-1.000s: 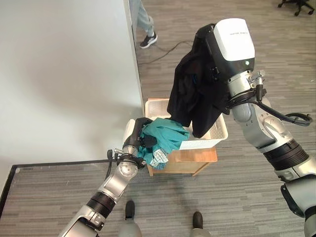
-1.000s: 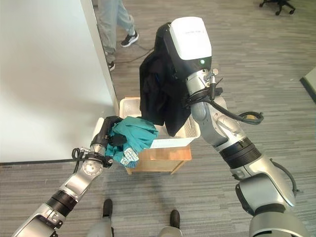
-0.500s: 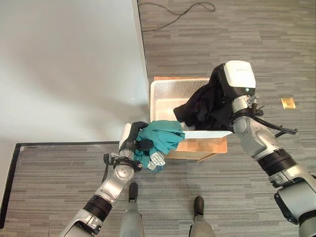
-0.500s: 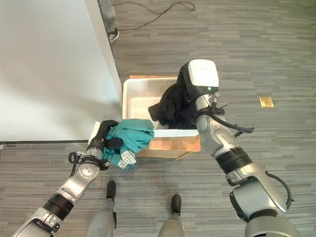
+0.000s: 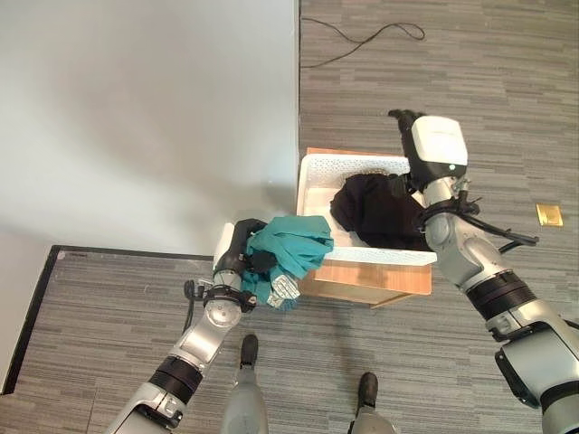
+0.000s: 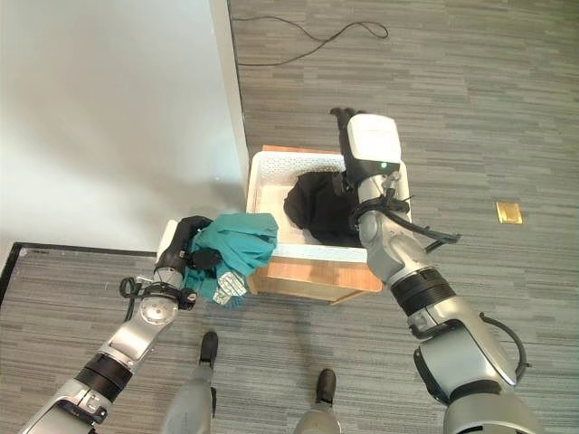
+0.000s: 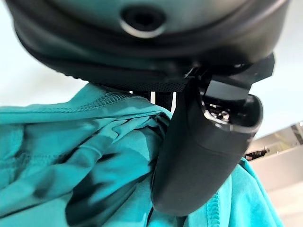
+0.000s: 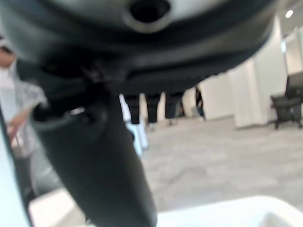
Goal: Pick up bed clothes into laundry basket.
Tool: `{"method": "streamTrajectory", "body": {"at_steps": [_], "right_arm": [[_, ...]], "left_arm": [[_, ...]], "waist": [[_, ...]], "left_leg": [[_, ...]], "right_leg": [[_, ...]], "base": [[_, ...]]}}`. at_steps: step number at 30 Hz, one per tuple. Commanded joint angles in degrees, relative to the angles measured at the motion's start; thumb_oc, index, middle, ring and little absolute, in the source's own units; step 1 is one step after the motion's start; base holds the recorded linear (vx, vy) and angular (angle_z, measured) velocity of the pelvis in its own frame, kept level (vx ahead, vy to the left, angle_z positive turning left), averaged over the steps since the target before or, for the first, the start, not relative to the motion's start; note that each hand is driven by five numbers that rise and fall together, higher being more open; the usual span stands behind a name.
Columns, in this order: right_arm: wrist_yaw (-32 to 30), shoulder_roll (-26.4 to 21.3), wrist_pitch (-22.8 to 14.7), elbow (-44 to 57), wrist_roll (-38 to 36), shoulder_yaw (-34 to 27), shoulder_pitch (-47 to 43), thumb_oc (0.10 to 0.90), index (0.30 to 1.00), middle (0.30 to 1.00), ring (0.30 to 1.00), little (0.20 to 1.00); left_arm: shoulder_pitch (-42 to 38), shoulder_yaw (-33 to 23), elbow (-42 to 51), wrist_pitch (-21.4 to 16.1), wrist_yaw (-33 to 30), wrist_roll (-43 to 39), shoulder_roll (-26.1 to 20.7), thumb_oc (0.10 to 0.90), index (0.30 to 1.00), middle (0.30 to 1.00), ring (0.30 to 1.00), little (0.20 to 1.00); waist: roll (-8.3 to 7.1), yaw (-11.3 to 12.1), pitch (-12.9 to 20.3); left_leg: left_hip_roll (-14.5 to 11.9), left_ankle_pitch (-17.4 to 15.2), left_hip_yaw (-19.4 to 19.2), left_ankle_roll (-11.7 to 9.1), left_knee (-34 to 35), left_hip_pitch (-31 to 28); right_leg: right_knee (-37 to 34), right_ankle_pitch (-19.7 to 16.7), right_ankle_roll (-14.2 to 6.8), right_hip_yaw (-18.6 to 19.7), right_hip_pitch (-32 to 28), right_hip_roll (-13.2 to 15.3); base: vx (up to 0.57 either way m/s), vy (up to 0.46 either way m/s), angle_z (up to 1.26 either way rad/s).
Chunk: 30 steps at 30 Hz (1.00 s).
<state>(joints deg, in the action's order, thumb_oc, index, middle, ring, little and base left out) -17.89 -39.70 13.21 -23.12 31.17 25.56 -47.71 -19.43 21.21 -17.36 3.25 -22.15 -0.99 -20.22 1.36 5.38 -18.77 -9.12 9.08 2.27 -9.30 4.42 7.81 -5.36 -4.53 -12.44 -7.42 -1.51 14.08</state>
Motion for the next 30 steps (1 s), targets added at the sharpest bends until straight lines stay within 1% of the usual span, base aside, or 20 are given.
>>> {"method": "streamTrajectory", "body": {"at_steps": [1,2,4,6,7,8,9,10,12,13,14,16,17,19,21,23,24,26,27,30], "right_arm": [[-6.3,-6.3,-0.5,5.7,2.4,-3.5,-9.2,0.8,0.9,0.9,0.9,0.9],[-7.0,-6.6,-1.0,8.9,2.6,-6.3,-6.3,0.8,0.9,0.9,0.9,0.9],[-6.9,-6.5,-1.1,11.1,3.0,-8.2,-3.8,0.8,0.9,0.9,0.9,0.9],[-7.1,-5.1,-2.1,16.6,4.0,-12.3,4.1,0.8,0.9,0.9,0.9,0.9],[-6.8,-3.7,-2.5,16.7,4.1,-13.6,8.2,0.8,0.9,0.9,0.9,0.9],[-6.8,-3.7,-2.6,16.9,4.2,-13.9,8.8,0.8,0.9,0.9,0.9,0.9],[-6.1,-1.7,-3.0,17.7,4.1,-15.4,13.8,0.8,0.9,0.9,0.9,0.9],[-5.6,0.6,-4.1,17.6,3.6,-16.4,20.8,0.8,0.9,0.9,0.9,0.9],[-4.7,1.2,-4.9,17.3,3.9,-16.7,26.5,0.8,0.9,0.9,0.9,0.9],[-4.7,1.2,-5.0,17.4,4.0,-16.9,26.8,0.8,0.9,0.9,0.9,0.9],[-3.9,1.1,-5.3,14.4,4.4,-16.2,31.8,0.8,0.9,0.9,0.9,0.9],[-2.9,1.3,-5.7,10.5,4.7,-15.2,36.0,0.8,0.9,0.9,0.9,0.9],[-3.1,1.3,-5.9,10.3,4.7,-15.2,36.0,0.8,0.9,0.9,0.9,0.9],[-2.1,2.3,-6.7,2.0,3.8,-13.0,39.7,0.8,0.9,0.9,0.9,0.9],[-2.0,2.9,-7.1,-0.8,3.3,-12.2,40.2,0.8,0.9,0.9,0.9,0.9],[-1.5,4.9,-7.9,-7.0,0.6,-11.6,43.1,0.8,0.9,0.9,0.9,0.9],[-1.7,4.9,-8.0,-7.1,0.6,-11.5,43.1,0.8,0.9,0.9,0.9,0.9],[-2.0,7.0,-9.0,-12.2,-2.8,-12.0,45.9,0.8,0.9,0.9,0.9,0.9],[-2.1,7.0,-9.0,-12.2,-2.8,-12.0,45.9,0.8,0.9,0.9,0.9,0.9],[-2.1,9.7,-10.0,-17.0,-7.2,-13.2,49.9,0.8,0.9,0.9,0.9,0.9]], "left_arm": [[-2.9,-2.3,5.9,-5.0,-2.9,2.0,-0.1,0.4,0.3,0.3,0.3,0.3],[-3.0,-3.4,8.2,-5.1,-3.1,2.6,-0.4,0.4,0.3,0.3,0.3,0.3],[-3.0,-3.4,9.3,-4.9,-2.9,3.1,-0.7,0.4,0.3,0.3,0.3,0.3],[-4.8,-3.4,12.9,-5.2,-2.1,3.9,-0.7,0.4,0.3,0.3,0.3,0.3],[-5.8,-2.0,13.9,-5.4,-1.2,4.2,-0.1,0.4,0.3,0.3,0.3,0.3],[-5.7,-1.7,13.9,-5.3,-1.2,4.2,-0.2,0.4,0.3,0.3,0.3,0.3],[-7.7,-0.1,14.7,-5.5,-0.2,4.2,1.0,0.4,0.3,0.3,0.3,0.3],[-10.1,1.3,15.9,-6.1,0.1,4.0,3.0,0.4,0.3,0.3,0.3,0.3],[-11.9,2.2,16.5,-6.5,0.4,3.8,3.9,0.4,0.3,0.3,0.3,0.3],[-11.9,2.4,16.5,-6.6,0.4,3.8,4.0,0.4,0.3,0.3,0.3,0.3],[-14.8,3.3,17.4,-7.0,0.2,3.7,4.4,0.4,0.3,0.3,0.3,0.3],[-17.4,4.4,18.1,-7.4,0.7,3.6,4.6,0.4,0.3,0.3,0.3,0.3],[-17.4,4.4,18.0,-7.4,0.7,3.6,4.6,0.4,0.3,0.3,0.3,0.3],[-21.0,6.0,17.3,-7.3,0.5,4.5,5.1,0.4,0.3,0.3,0.3,0.3],[-21.8,6.4,16.5,-7.2,0.3,5.0,5.6,0.4,0.3,0.3,0.3,0.3],[-23.4,7.5,13.9,-6.7,-0.9,7.0,6.7,0.4,0.3,0.3,0.3,0.3],[-23.5,7.6,13.8,-6.8,-1.0,7.1,6.8,0.4,0.3,0.3,0.3,0.3],[-24.7,9.2,9.0,-6.2,-2.3,10.4,7.1,0.4,0.3,0.3,0.3,0.3],[-24.8,9.2,8.9,-6.3,-2.3,10.4,7.1,0.4,0.3,0.3,0.3,0.3],[-26.2,10.6,3.6,-5.3,-3.4,13.0,6.7,0.4,0.3,0.3,0.3,0.3]], "waist": [[1.11,-0.8,5.5],[1.48,-1.5,6.2],[1.46,-1.7,6.5],[2.24,-3.1,7.2],[2.44,-3.6,7.4],[2.36,-3.4,7.5],[2.76,-4.2,7.9],[3.25,-5.6,7.8],[3.51,-6.5,8.0],[3.52,-6.4,8.1],[3.84,-7.5,7.9],[4.16,-8.2,7.7],[4.14,-8.1,7.8],[4.29,-9.5,7.4],[4.25,-9.9,7.3],[4.04,-11.1,6.9],[4.02,-11.0,6.9],[3.69,-12.3,6.4],[3.68,-12.3,6.4],[3.22,-14.0,5.6]], "left_leg": [[7.1,-7.7,-2.2,4.7,0.6,-2.6],[7.0,-8.1,-2.4,4.8,0.6,-3.3],[6.9,-8.3,-2.4,4.8,0.6,-3.8],[6.8,-8.7,-2.6,4.9,0.6,-4.6],[6.8,-8.8,-2.7,5.0,0.6,-5.1],[6.8,-8.9,-2.7,5.0,0.6,-5.2],[6.6,-9.1,-3.0,5.1,0.6,-5.9],[6.4,-8.7,-3.4,5.2,0.6,-6.3],[6.3,-9.6,-3.6,5.3,0.6,-7.2],[6.3,-9.6,-3.5,5.3,0.6,-7.2],[6.1,-9.6,-3.7,5.2,0.6,-7.5],[6.1,-9.4,-3.9,5.2,0.6,-7.5],[6.1,-9.4,-3.9,5.2,0.6,-7.6],[5.8,-9.2,-4.5,5.2,0.6,-7.5],[5.7,-9.2,-4.7,5.2,0.6,-7.5],[5.5,-9.1,-5.2,5.2,0.6,-7.5],[5.5,-9.1,-5.2,5.2,0.6,-7.5],[5.4,-8.9,-5.7,5.1,0.6,-7.1],[5.4,-8.9,-5.7,5.1,0.6,-7.1],[5.0,-8.5,-6.5,5.0,0.6,-5.8]], "right_leg": [[0.4,4.9,4.2,0.8,2.3,-8.1],[0.4,5.0,4.1,1.0,1.7,-7.9],[0.4,5.1,4.2,1.1,1.3,-7.9],[0.4,5.3,4.2,1.6,0.5,-7.7],[0.4,5.4,4.1,1.8,0.2,-7.7],[0.4,5.4,4.1,1.8,0.1,-7.7],[0.4,5.5,4.2,2.2,-0.4,-7.6],[0.4,5.1,4.3,2.6,-0.6,-7.5],[0.4,6.0,4.3,2.9,-1.4,-7.5],[0.4,6.0,4.3,2.8,-1.5,-7.5],[0.4,6.0,4.3,2.8,-1.6,-7.5],[0.4,6.0,4.2,2.9,-1.7,-7.6],[0.4,6.0,4.2,2.9,-1.7,-7.6],[0.4,5.9,4.2,3.5,-1.4,-7.8],[0.4,5.8,4.2,3.8,-1.3,-7.8],[0.4,5.7,4.2,4.3,-1.0,-8.1],[0.4,5.7,4.2,4.4,-1.0,-8.1],[0.4,5.4,4.1,4.9,-0.2,-8.4],[0.4,5.4,4.1,5.0,-0.2,-8.4],[0.4,4.8,3.8,5.7,1.8,-8.7]], "base": [[0.07,-0.008,-0.05],[0.06,-0.012,-0.03],[0.05,-0.013,-0.02],[0.04,-0.023,-0.04],[0.03,-0.016,-0.06],[0.02,-0.018,-0.15],[-0.02,-0.016,-0.17],[0.02,-0.02,-0.17],[0.04,-0.017,-0.07],[0.0,-0.024,-0.06],[-0.01,-0.025,-0.11],[-0.01,-0.03,-0.15],[-0.02,-0.021,-0.11],[-0.03,-0.02,-0.08],[-0.01,-0.015,-0.11],[-0.01,-0.023,-0.17],[0.0,-0.016,-0.09],[-0.02,-0.017,-0.15],[-0.03,-0.019,-0.2],[-0.03,-0.006,-0.09]]}}
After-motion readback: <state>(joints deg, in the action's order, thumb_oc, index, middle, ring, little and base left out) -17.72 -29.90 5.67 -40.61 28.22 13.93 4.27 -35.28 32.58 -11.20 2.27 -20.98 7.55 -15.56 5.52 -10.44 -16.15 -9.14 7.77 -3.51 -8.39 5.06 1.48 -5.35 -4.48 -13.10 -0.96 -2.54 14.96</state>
